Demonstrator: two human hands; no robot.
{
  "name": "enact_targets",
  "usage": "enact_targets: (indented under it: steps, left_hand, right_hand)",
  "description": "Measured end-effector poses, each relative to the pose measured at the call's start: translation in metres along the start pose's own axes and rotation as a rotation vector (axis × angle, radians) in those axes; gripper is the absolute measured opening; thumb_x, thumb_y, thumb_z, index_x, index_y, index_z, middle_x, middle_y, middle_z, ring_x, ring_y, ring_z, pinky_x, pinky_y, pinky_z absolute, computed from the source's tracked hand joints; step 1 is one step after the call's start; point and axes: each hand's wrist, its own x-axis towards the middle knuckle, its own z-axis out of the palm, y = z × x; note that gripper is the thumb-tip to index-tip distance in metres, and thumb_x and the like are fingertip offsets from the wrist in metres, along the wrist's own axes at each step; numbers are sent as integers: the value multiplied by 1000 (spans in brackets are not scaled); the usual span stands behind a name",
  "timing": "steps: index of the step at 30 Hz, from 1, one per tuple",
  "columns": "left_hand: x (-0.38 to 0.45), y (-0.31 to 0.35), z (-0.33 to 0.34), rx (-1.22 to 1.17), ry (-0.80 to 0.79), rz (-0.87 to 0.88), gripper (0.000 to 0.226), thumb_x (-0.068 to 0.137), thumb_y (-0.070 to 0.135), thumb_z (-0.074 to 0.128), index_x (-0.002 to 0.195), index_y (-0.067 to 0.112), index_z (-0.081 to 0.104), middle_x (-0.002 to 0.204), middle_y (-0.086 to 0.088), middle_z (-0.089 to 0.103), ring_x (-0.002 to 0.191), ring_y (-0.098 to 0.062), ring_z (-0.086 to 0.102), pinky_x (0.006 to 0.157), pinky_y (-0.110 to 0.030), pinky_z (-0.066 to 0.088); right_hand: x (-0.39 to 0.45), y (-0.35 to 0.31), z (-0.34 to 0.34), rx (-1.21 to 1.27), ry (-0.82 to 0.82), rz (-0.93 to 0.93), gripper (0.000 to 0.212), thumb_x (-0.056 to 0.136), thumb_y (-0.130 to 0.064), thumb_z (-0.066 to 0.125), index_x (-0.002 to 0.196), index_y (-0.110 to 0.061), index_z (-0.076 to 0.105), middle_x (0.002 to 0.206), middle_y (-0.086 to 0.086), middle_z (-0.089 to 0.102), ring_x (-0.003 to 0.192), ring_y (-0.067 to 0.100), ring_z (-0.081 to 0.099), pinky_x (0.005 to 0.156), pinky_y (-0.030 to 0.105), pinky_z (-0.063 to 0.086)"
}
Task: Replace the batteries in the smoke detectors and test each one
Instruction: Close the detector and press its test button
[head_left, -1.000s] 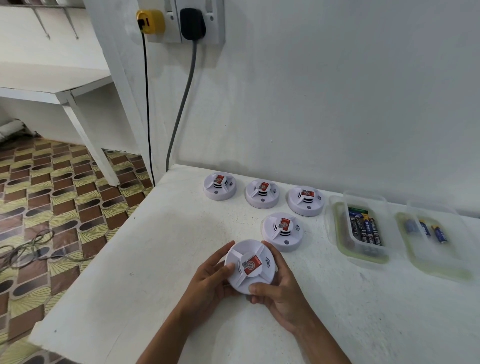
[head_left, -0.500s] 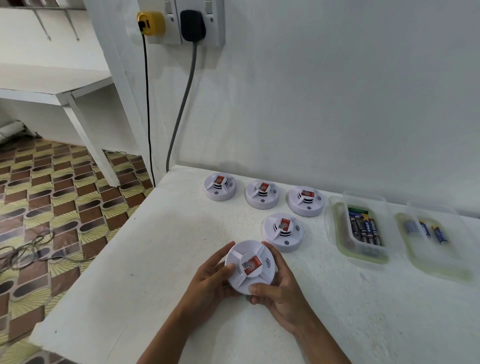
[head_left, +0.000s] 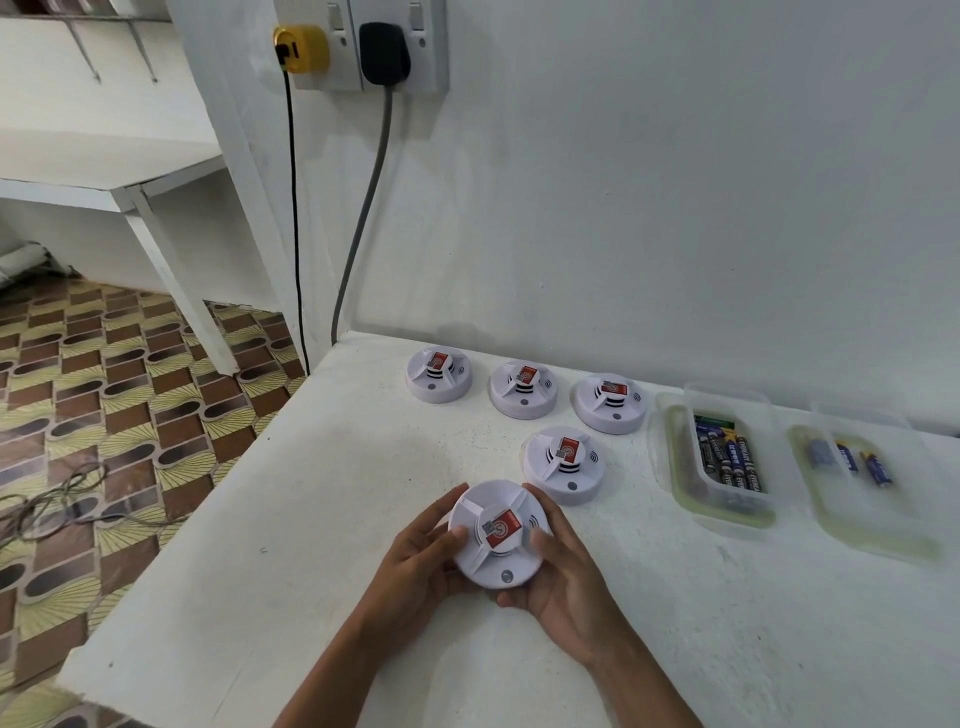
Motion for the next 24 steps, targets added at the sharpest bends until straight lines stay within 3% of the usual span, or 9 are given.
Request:
enact_targets:
  steps: [4,7,14,18,24]
  left_hand:
    - [1,-1,-1,25,9,19,55,85,19,62,138,14,46,125,-15,65,112,-38,62,77,-43,58]
    - [1,-2,0,44,15,24,50,87,13,52,137,14,46,122,-11,67,110,-35,64,75,-39,58]
    - [0,0,1,41,22,15,50,87,13,53,136,14,47,122,-11,67,110,-35,64,75,-39,58]
    - [-1,1,3,25,13,17,64,77,24,68,137,13,47,122,-13,67,110,-37,64,74,-40,58]
    - [0,0,3,38,24,21,51,85,13,53,136,14,47,118,-10,69,106,-34,66,72,-37,59]
  right_hand:
    - [-1,2,-1,-141,33,-37,74,64,-4,78,130,-27,52,118,14,63,94,32,65,55,34,54]
    - [-1,4,-2,-220,54,-70,75,66,7,71,127,-31,53,116,10,65,96,29,65,57,34,54]
    - [-1,4,-1,-233,38,-90,73,67,9,70,127,-29,54,115,10,65,93,27,64,55,33,52]
    - [0,4,-2,-235,28,-97,71,68,10,68,126,-29,56,115,12,65,91,28,63,55,33,51]
    - [1,5,-3,-243,37,-96,73,66,6,71,127,-29,55,117,14,63,91,29,61,56,33,51]
